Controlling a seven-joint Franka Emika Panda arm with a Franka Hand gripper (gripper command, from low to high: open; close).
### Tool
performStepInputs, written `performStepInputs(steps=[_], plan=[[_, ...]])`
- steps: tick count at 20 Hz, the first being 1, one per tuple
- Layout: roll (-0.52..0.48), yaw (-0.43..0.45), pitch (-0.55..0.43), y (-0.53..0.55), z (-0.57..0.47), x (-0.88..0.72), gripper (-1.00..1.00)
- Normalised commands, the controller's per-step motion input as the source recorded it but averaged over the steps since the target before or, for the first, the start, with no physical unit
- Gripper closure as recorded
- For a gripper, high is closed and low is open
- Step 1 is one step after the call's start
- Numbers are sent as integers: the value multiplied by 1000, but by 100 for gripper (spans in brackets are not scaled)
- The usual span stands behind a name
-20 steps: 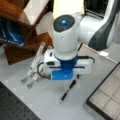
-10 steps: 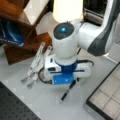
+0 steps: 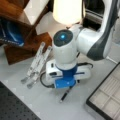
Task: Turn on the lamps. Open the box. Pick up the pen. Put it in the box.
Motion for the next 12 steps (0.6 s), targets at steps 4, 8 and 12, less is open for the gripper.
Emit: performStepInputs(steps=[4, 8, 12], plan=[[-61, 230, 3, -23, -103, 208, -100], [-95, 216, -50, -16, -50, 217, -100], [-184, 198, -56, -7, -25, 196, -100]])
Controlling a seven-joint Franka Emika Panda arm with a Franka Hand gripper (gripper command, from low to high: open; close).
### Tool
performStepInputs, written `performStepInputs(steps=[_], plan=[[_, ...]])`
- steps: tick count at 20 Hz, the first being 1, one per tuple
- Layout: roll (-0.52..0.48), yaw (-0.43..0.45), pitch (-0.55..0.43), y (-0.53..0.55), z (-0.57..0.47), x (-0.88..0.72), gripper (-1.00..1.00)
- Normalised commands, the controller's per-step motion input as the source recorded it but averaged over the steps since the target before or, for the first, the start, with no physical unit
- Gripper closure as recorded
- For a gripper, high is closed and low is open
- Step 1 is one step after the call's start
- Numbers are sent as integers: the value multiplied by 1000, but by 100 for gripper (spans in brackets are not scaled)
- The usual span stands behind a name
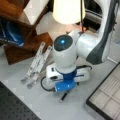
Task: Turn on the lamps. Open the box. Pick up the pen. Put it in the box.
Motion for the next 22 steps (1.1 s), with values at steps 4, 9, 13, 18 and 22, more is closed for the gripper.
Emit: performStepInputs(steps=[4, 9, 13, 18, 22], plan=[[-187, 174, -48, 14, -4, 171, -100], [-208, 131, -75, 30, -29, 186, -100], [-166, 112, -52, 100, -53, 179, -100], [-148, 96, -29, 124, -43, 177, -100], [-148, 87, -21, 131, -2, 167, -100]])
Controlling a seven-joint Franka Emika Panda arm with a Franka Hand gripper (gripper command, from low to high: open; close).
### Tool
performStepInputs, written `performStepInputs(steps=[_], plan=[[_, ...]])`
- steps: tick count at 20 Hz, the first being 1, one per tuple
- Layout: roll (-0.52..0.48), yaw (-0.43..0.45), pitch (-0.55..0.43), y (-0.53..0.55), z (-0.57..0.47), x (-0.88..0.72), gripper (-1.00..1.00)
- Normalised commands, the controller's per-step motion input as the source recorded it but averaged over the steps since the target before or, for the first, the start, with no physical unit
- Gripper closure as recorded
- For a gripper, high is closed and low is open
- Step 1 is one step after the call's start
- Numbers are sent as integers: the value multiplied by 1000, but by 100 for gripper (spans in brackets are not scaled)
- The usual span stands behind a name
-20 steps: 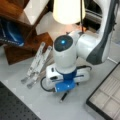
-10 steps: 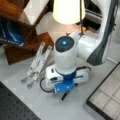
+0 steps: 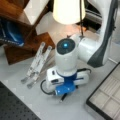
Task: Turn on the lamps. Open the box. Pick up the pen. Put it in the box.
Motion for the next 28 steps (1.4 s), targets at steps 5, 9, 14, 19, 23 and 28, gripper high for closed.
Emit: performStepInputs(steps=[5, 9, 14, 19, 23, 28], plan=[[-146, 77, -14, 126, -15, 156, -100], [-149, 56, -29, 144, -69, 214, 100], [-135, 59, -40, 144, -99, 236, 100], [-125, 65, -31, 134, -120, 206, 100], [-131, 63, -27, 82, -103, 172, 100], [-136, 54, -11, 34, -76, 147, 100]])
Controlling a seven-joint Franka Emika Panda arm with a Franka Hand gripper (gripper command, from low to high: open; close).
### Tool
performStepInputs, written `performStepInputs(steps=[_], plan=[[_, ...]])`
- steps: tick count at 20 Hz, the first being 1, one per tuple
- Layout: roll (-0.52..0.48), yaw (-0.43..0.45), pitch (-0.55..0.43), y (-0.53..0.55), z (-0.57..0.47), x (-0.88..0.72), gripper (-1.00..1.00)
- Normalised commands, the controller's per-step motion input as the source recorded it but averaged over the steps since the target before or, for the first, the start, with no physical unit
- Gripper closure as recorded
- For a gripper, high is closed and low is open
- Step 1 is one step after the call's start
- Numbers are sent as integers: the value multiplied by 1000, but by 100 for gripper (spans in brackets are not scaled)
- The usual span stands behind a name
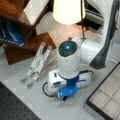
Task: Turn on the lamps. Open the box. Pick up the pen. Put it in the box.
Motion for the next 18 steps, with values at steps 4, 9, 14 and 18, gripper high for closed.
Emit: performStepInputs(steps=[4, 9, 14, 18], plan=[[-126, 49, 13, 15, -54, 126, 100], [-108, 35, 45, 29, -34, 117, 100], [-55, -18, 100, 63, 74, 55, 100], [1, -144, 133, 96, 212, -1, 100]])
